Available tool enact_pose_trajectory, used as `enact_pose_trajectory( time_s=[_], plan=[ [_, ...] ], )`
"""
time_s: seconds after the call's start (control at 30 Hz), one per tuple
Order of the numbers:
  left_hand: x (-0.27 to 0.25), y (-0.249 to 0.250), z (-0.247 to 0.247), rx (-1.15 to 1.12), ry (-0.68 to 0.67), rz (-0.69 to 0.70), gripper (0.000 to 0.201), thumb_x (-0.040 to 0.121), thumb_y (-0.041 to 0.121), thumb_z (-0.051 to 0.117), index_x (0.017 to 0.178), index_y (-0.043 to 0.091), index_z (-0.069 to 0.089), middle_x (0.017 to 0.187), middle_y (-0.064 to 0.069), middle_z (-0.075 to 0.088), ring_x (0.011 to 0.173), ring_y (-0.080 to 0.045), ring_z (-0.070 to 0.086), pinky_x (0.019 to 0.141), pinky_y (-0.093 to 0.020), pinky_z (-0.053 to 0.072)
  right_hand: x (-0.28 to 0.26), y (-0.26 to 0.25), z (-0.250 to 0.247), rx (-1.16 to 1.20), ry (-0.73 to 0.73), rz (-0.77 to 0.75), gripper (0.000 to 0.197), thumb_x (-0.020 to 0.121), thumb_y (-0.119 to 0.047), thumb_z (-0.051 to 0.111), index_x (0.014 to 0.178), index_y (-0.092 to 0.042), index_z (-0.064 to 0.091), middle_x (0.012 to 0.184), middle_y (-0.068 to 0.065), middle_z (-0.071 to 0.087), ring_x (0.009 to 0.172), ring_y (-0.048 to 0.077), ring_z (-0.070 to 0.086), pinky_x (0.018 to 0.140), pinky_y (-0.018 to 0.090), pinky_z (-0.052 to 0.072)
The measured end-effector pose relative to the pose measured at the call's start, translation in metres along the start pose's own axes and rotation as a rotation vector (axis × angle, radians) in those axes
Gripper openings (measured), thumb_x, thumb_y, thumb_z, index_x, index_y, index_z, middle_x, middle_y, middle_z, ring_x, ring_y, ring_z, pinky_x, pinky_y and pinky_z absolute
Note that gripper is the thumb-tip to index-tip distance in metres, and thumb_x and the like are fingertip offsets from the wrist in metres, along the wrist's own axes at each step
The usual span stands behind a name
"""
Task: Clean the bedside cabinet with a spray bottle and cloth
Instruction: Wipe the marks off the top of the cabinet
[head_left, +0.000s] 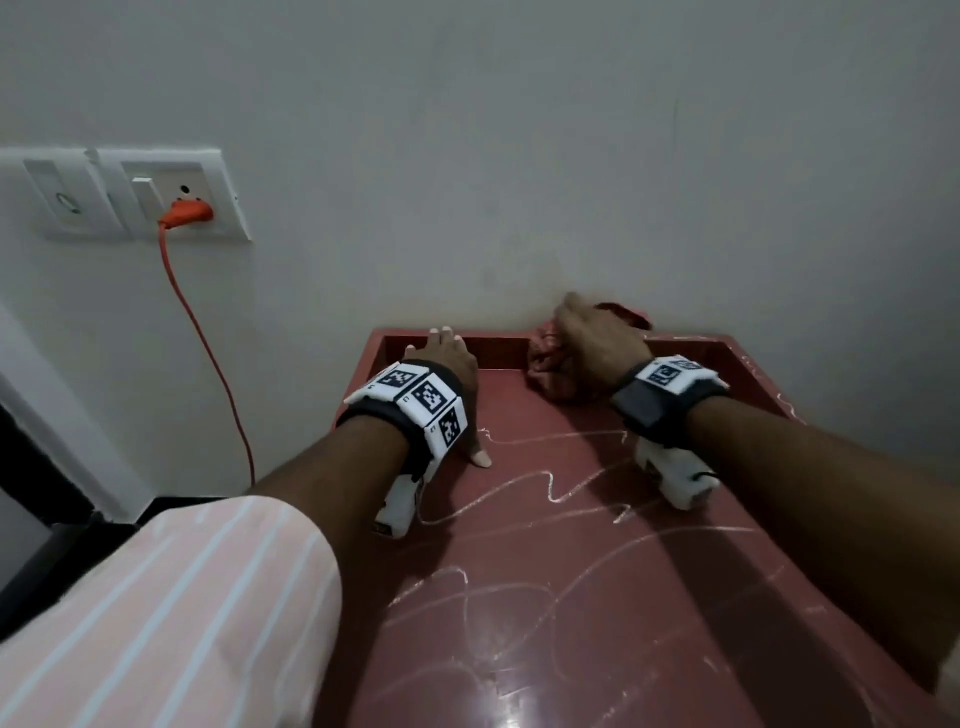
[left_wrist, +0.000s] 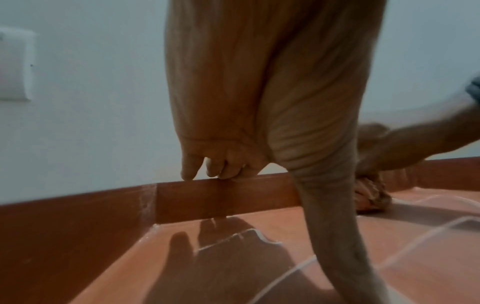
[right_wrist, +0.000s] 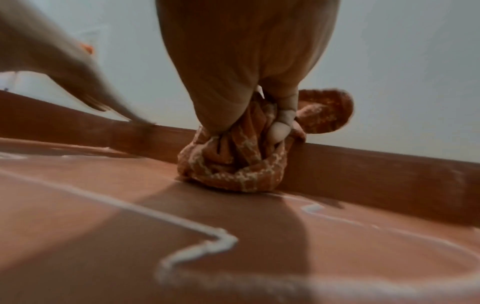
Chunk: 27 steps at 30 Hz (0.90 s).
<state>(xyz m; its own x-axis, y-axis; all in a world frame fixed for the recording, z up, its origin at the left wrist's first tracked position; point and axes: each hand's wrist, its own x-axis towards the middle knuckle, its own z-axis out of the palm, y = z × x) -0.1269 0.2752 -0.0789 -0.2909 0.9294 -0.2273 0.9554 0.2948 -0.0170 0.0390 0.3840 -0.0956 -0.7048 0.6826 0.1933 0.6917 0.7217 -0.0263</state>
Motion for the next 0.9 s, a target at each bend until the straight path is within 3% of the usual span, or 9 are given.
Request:
enact_pose_trajectory(
  time_s=[0.1, 0.2, 0.3, 0.37, 0.47, 0.57, 0.67, 0.77, 0.9],
  plan=[
    [-0.005, 0.014, -0.006, -0.040, 0.026, 0.061, 0.148, 0.039, 0.066, 0.085, 0.148, -0.006, 0.017, 0.158, -0.021, 0.018, 0.149, -0.035, 0.013, 0.119, -0.051, 0.021, -0.013, 0.015, -0.012, -0.068, 0.033, 0.203, 0.059, 0.073, -0.033, 0.080, 0.112, 0.000, 0.050, 0.119, 0.023, 0.047, 0.096, 0.044, 0.061, 0.078, 0.047, 0.048],
    [0.001, 0.051, -0.006, -0.148, 0.138, 0.187, 0.148, 0.035, 0.065, 0.087, 0.147, -0.005, 0.020, 0.155, -0.018, 0.023, 0.148, -0.034, 0.014, 0.120, -0.050, 0.018, -0.007, -0.009, -0.012, -0.188, 0.037, 0.149, 0.047, 0.078, -0.035, 0.076, 0.108, -0.003, 0.058, 0.117, 0.018, 0.049, 0.091, 0.041, 0.063, 0.072, 0.042, 0.050],
    [0.007, 0.085, 0.002, -0.123, 0.087, 0.211, 0.151, 0.042, 0.057, 0.090, 0.152, -0.004, 0.006, 0.161, -0.021, 0.002, 0.151, -0.035, -0.002, 0.122, -0.049, 0.008, 0.002, -0.010, -0.003, -0.206, 0.026, 0.039, 0.023, 0.095, -0.018, 0.054, 0.110, -0.001, 0.056, 0.120, 0.019, 0.047, 0.094, 0.041, 0.061, 0.067, 0.047, 0.046],
    [0.011, 0.093, 0.009, -0.081, 0.075, 0.172, 0.149, 0.049, 0.054, 0.089, 0.152, -0.005, -0.001, 0.162, -0.021, -0.004, 0.151, -0.033, -0.005, 0.122, -0.049, 0.006, -0.007, 0.010, -0.009, -0.190, 0.026, 0.042, 0.038, 0.085, -0.028, 0.069, 0.109, -0.003, 0.054, 0.117, 0.017, 0.048, 0.092, 0.040, 0.061, 0.066, 0.047, 0.047],
    [0.013, 0.098, 0.009, -0.036, 0.077, 0.127, 0.135, 0.061, 0.048, 0.085, 0.152, -0.006, 0.001, 0.162, -0.019, -0.002, 0.151, -0.032, -0.004, 0.122, -0.048, 0.005, -0.039, 0.060, -0.020, -0.143, 0.005, 0.239, 0.067, 0.060, -0.046, 0.087, 0.104, -0.008, 0.054, 0.111, 0.014, 0.053, 0.091, 0.039, 0.063, 0.071, 0.042, 0.050],
    [0.015, 0.108, 0.001, 0.013, 0.083, 0.162, 0.110, 0.078, 0.034, 0.076, 0.152, -0.005, 0.004, 0.163, -0.019, -0.001, 0.151, -0.032, -0.003, 0.122, -0.048, 0.006, -0.055, 0.089, -0.028, -0.161, 0.034, 0.432, 0.067, 0.059, -0.048, 0.087, 0.104, -0.008, 0.057, 0.110, 0.016, 0.053, 0.096, 0.039, 0.063, 0.078, 0.043, 0.054],
    [0.023, 0.124, -0.004, 0.019, 0.143, 0.293, 0.073, 0.095, 0.021, 0.051, 0.153, -0.001, 0.012, 0.163, -0.014, 0.006, 0.152, -0.028, 0.002, 0.122, -0.046, 0.008, -0.042, 0.067, -0.026, -0.251, -0.029, 0.420, 0.052, 0.066, -0.039, 0.084, 0.103, -0.009, 0.064, 0.111, 0.016, 0.054, 0.095, 0.040, 0.063, 0.076, 0.044, 0.057],
    [0.032, 0.136, -0.008, 0.121, 0.151, 0.372, 0.058, 0.101, 0.024, 0.038, 0.152, 0.003, 0.021, 0.161, -0.014, 0.018, 0.150, -0.028, 0.013, 0.119, -0.046, 0.015, -0.035, 0.051, -0.022, -0.316, -0.076, 0.227, 0.042, 0.077, -0.035, 0.075, 0.103, -0.005, 0.062, 0.112, 0.017, 0.053, 0.095, 0.039, 0.063, 0.070, 0.041, 0.049],
    [0.035, 0.148, -0.010, 0.264, 0.146, 0.350, 0.060, 0.098, 0.032, 0.045, 0.149, 0.004, 0.031, 0.157, -0.017, 0.026, 0.147, -0.032, 0.022, 0.119, -0.045, 0.021, -0.047, 0.084, -0.036, -0.268, -0.010, 0.407, 0.047, 0.070, -0.036, 0.082, 0.104, -0.008, 0.064, 0.114, 0.019, 0.056, 0.101, 0.040, 0.061, 0.074, 0.039, 0.050]
  ],
)
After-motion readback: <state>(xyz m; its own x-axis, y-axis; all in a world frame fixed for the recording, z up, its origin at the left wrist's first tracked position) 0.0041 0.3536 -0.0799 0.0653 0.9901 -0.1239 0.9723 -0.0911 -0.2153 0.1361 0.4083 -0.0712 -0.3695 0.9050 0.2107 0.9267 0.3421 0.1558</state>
